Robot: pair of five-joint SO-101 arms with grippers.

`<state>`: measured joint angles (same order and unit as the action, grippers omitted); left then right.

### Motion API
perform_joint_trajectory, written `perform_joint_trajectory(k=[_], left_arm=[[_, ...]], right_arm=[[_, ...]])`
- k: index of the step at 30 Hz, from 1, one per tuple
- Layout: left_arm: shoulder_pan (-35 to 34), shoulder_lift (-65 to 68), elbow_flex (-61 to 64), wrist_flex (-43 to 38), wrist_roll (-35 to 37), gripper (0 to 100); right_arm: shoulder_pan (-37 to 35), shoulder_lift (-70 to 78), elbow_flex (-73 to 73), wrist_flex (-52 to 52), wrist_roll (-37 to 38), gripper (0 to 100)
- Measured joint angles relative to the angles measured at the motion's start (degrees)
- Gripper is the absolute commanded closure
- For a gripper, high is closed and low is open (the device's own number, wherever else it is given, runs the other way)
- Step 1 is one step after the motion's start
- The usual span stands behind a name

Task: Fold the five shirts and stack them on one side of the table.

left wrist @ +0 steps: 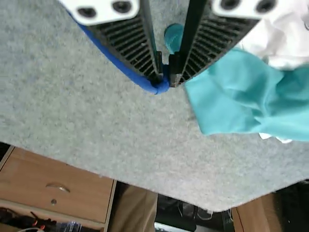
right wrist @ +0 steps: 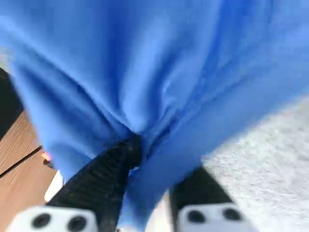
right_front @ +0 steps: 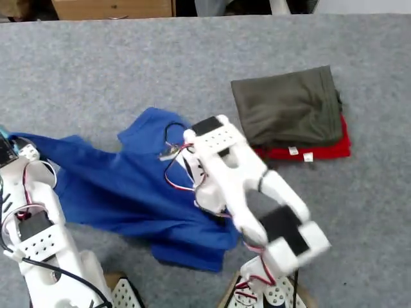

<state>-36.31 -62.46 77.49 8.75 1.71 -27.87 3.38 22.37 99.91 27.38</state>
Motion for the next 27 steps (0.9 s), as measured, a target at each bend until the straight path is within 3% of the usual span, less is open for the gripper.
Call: perform_joint_trajectory(k=[2,5,11,16,20,27], left_arm=[[0.00,0.09,-0.35,0.00,0.00,97],[0.00,2.99,-0.44,0.00,0.00,97],[-2.46,12.40,-4.92,0.00,0.00,97],[-4.31,19.52,-8.88,0.00,1.85,97],[-4.57,22.68,-10.02,0.00,3.60,97],[-4.57,23.56,-10.11,0.00,4.31,97]], right_arm=[[0.00,-5.01,0.62,0.18,0.62,66.5],[0.00,-11.78,1.41,0.18,3.43,68.1],[2.11,-21.80,1.05,0.53,5.45,80.0],[5.36,-22.51,-7.91,0.53,5.45,92.0],[5.10,-15.91,-15.74,-4.84,4.48,93.0],[1.93,11.87,-29.89,-17.14,-8.09,82.6]])
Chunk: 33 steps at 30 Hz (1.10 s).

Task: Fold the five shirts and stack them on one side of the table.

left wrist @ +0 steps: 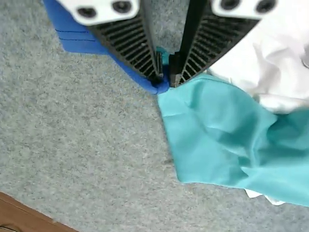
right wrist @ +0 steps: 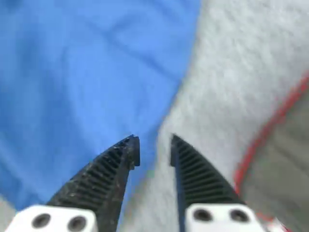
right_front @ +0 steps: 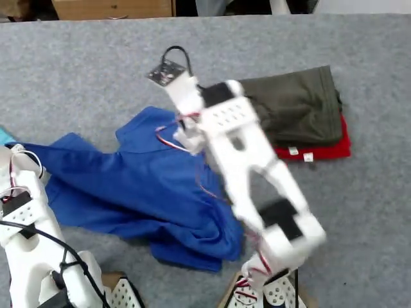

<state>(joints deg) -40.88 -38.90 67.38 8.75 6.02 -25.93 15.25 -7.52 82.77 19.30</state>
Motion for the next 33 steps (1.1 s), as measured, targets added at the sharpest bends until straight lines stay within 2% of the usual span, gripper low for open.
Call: perform_joint_trajectory(k=[3,6,12,14,18,26,31,33], left_arm=[[0.00,0.00,0.00,0.00,0.00,97],[0.00,0.00,0.00,0.00,0.00,97],[0.00,0.00,0.00,0.00,0.00,97],[0.00,0.00,0.00,0.00,0.00,97],[0.00,0.35,0.00,0.00,0.00,97],[0.00,5.36,-1.49,0.00,0.00,97],[0.00,6.95,-2.46,0.00,0.00,97],[0.00,6.95,-2.46,0.00,0.00,97]], right_arm=[[-2.11,13.80,-10.29,0.26,-2.81,84.9],[-3.16,26.29,-22.24,3.52,-4.84,98.1],[-0.70,45.36,-47.03,16.09,-5.54,98.6],[0.18,46.59,-49.23,17.32,-5.54,98.6],[0.09,43.52,-42.90,17.58,-5.71,98.6],[-1.85,28.31,-13.10,14.95,-5.27,97.3],[-1.85,20.66,-11.25,14.68,-5.27,74.6],[-1.93,18.37,-12.13,15.74,-5.27,71.7]])
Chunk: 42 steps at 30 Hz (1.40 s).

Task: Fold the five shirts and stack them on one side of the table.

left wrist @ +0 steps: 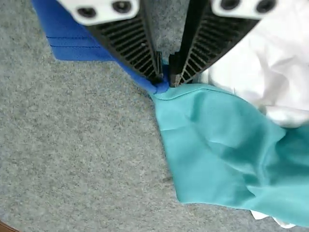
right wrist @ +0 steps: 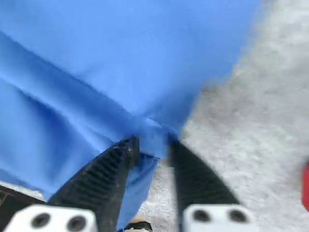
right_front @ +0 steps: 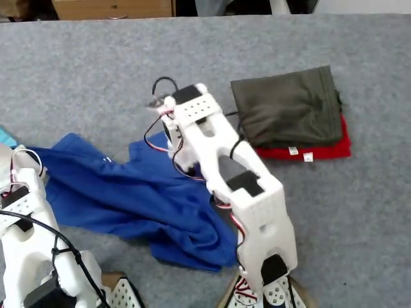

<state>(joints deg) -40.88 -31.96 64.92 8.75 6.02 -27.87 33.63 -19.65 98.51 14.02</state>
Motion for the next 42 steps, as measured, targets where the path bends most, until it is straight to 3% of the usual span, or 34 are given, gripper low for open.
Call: perform_joint_trajectory(k=[8,12,22,34,36,42], left_arm=[[0.00,0.00,0.00,0.00,0.00,97],[0.00,0.00,0.00,0.00,0.00,97],[0.00,0.26,0.00,0.00,0.00,97],[0.00,0.26,0.00,0.00,0.00,97],[0.00,0.26,0.00,0.00,0.00,97],[0.00,0.26,0.00,0.00,0.00,97]], right_arm=[[0.79,-6.42,-6.86,1.41,-5.98,86.0],[1.49,-5.10,-9.67,-3.96,-8.18,90.7],[2.46,17.32,-26.02,-12.31,-16.70,81.2],[2.99,40.09,-58.37,0.18,-16.79,93.9],[3.08,42.02,-61.80,1.32,-16.79,98.6],[3.69,44.31,-66.64,2.11,-16.79,98.6]])
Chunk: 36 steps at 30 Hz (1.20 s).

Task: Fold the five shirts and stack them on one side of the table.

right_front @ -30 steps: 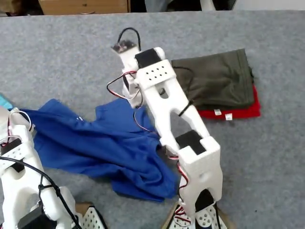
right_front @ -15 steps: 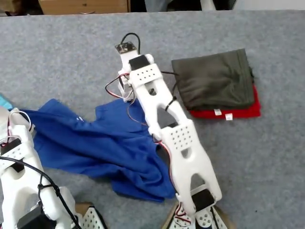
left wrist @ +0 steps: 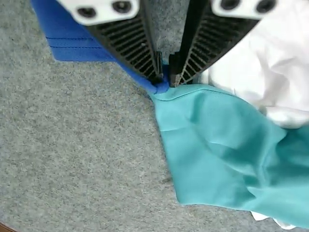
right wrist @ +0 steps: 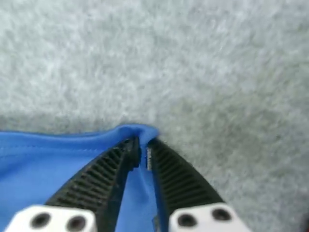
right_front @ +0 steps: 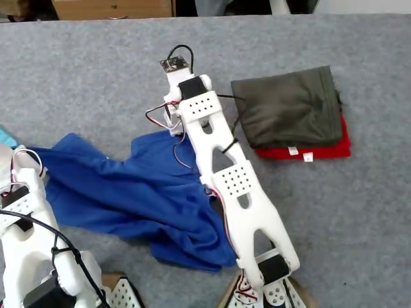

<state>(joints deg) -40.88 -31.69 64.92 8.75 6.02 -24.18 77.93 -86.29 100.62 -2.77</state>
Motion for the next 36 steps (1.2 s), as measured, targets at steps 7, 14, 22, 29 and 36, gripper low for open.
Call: perform_joint_trajectory(k=[7,14,22,29,36], left_arm=[[0.00,0.00,0.00,0.00,0.00,97],[-0.44,-1.23,-3.25,4.84,-0.26,97],[-0.62,-16.62,-27.52,34.29,-3.25,97],[-0.62,-30.07,-51.69,50.73,-3.69,97],[-0.70,-38.15,-70.68,63.12,-4.84,97]], right_arm=[[1.58,-4.75,-2.64,0.00,0.00,98.6],[5.10,-23.56,-2.99,0.26,0.00,98.6],[6.59,-52.40,-3.08,0.44,0.00,98.6],[6.95,-72.44,-3.52,-1.14,0.00,98.6],[7.30,-86.15,-4.75,-5.80,0.00,98.6]])
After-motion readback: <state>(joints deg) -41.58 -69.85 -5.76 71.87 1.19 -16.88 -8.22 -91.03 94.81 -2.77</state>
